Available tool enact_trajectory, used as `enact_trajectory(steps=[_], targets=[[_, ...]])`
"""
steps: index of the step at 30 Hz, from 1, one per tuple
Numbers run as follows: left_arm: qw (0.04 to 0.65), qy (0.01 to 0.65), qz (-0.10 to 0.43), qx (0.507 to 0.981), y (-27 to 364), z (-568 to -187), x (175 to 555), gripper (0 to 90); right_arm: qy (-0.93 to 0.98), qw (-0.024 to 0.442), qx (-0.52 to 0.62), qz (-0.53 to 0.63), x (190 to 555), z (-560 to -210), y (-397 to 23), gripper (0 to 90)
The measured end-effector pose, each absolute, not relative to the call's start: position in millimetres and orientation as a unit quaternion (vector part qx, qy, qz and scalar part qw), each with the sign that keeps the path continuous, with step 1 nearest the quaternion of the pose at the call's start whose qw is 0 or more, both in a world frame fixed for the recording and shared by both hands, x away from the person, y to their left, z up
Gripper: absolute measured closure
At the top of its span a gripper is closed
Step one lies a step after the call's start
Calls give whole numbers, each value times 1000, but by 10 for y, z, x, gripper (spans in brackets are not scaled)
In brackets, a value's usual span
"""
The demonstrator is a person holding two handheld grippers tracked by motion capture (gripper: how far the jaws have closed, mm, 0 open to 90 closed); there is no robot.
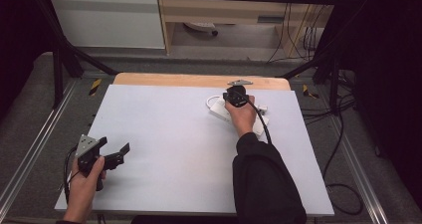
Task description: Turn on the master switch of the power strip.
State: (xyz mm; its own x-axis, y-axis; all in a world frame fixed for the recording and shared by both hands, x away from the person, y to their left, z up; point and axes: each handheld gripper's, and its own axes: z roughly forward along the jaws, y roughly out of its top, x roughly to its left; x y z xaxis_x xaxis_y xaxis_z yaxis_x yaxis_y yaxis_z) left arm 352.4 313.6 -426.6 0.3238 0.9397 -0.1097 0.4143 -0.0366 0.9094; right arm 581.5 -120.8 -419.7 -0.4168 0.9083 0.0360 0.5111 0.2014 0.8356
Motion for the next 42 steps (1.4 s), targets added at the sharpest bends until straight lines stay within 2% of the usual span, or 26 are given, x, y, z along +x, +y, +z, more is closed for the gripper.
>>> enact_trajectory(steps=[42], targets=[[471, 506, 279, 667, 3126, -4259, 3521, 94, 737, 243, 494, 393, 5866, -4360, -1029, 900]])
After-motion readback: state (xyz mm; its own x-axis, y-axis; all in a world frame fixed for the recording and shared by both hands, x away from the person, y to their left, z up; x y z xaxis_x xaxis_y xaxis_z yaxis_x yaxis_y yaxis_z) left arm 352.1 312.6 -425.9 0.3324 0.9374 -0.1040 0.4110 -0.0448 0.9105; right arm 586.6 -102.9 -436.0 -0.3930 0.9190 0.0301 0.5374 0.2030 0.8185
